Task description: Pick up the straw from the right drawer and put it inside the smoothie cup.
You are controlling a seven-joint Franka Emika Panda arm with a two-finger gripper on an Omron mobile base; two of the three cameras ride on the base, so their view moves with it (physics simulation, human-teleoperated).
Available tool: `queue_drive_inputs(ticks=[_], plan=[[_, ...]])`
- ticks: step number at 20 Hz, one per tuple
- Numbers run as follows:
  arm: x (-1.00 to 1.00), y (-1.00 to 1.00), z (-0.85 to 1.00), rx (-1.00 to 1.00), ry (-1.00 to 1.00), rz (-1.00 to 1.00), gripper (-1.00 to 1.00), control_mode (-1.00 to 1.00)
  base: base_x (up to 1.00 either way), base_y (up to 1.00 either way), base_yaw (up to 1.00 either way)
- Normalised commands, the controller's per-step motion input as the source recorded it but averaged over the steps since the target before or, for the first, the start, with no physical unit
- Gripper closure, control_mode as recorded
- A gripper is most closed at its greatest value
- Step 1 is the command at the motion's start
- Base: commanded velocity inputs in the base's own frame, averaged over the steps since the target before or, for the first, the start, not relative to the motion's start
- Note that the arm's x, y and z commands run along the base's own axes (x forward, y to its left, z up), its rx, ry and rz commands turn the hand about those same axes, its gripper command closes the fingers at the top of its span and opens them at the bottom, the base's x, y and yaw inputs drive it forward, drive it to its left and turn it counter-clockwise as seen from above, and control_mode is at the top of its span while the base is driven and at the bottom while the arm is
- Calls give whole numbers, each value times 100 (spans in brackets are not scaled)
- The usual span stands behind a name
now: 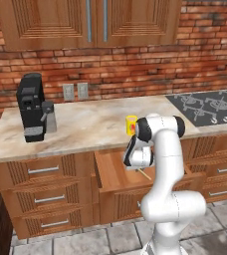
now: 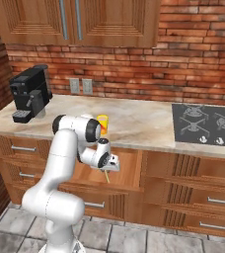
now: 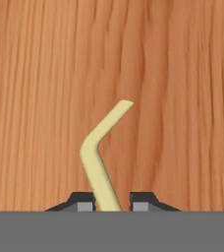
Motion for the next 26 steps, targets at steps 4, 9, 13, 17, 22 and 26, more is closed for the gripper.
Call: queue_drive_inputs(ticks=[4,9,13,17,22,26], plan=[[-8,9,-19,0,0,6,100,-100,0,0,0],[-33,2,25,0,1,14,100,-100,0,0,0],[-53,0,74,0,-5,19,100,-100,0,0,0],[-41,0,100,0,-13,12,100,-100,0,0,0],[-35,0,100,0,-19,5,100,-100,0,0,0],[-15,0,100,0,-21,4,100,-100,0,0,0]])
